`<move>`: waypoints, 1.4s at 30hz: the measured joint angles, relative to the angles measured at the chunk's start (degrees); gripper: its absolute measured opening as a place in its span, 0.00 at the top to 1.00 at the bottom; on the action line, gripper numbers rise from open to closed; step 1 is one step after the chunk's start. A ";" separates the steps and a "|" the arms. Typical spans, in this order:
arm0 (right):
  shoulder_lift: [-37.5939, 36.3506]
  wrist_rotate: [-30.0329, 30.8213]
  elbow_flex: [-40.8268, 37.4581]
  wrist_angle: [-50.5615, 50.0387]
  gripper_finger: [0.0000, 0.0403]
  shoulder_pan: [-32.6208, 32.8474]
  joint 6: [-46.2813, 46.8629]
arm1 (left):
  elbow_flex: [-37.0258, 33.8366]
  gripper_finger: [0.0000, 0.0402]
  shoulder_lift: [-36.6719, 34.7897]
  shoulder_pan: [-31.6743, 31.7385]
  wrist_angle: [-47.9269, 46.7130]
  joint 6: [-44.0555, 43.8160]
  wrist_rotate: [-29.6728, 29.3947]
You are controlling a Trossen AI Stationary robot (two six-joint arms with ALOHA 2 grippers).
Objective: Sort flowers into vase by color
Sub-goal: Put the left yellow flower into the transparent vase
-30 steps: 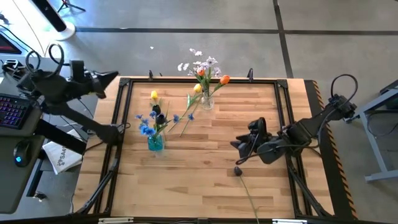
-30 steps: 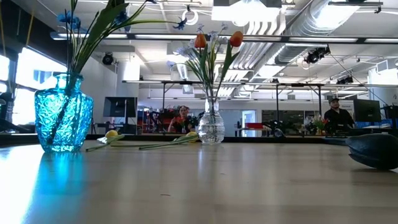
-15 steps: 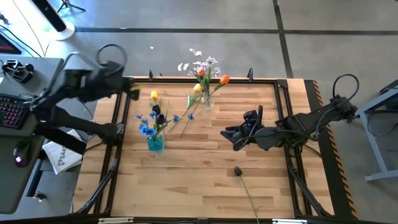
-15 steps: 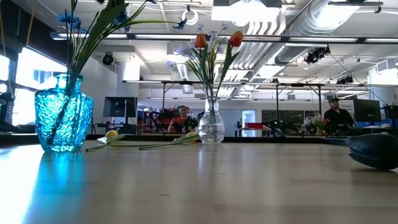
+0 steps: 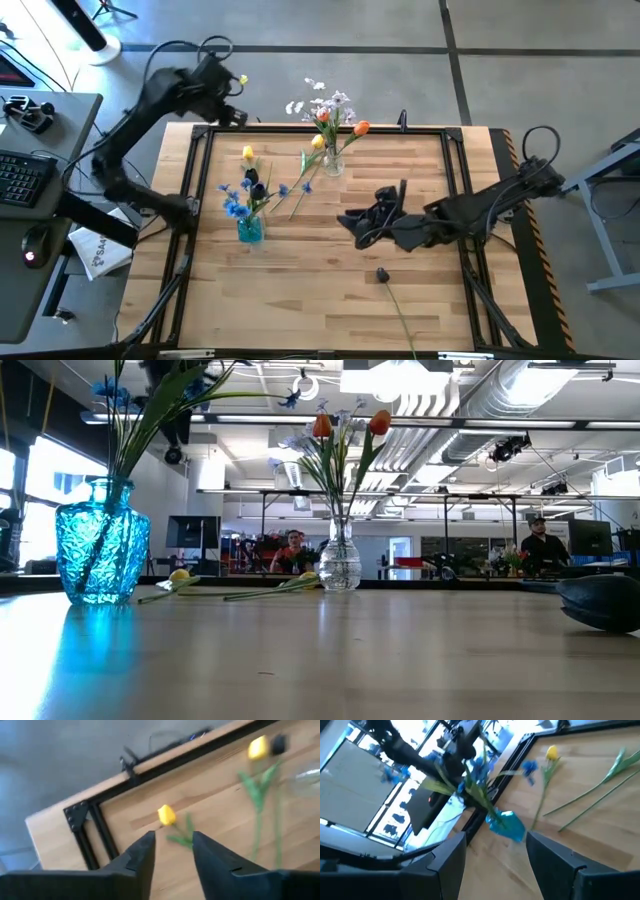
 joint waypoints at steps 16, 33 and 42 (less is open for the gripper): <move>2.73 -1.49 0.01 2.28 0.49 0.84 -5.25 | -27.69 0.49 10.20 9.35 21.91 -6.09 9.80; -1.01 -6.56 -0.01 -1.68 0.49 -2.06 -9.09 | -43.15 0.50 10.74 5.87 44.38 -16.65 10.37; -1.72 -6.58 -0.01 -1.66 0.49 -2.04 -8.13 | -43.41 0.51 14.54 5.00 47.35 -15.38 10.21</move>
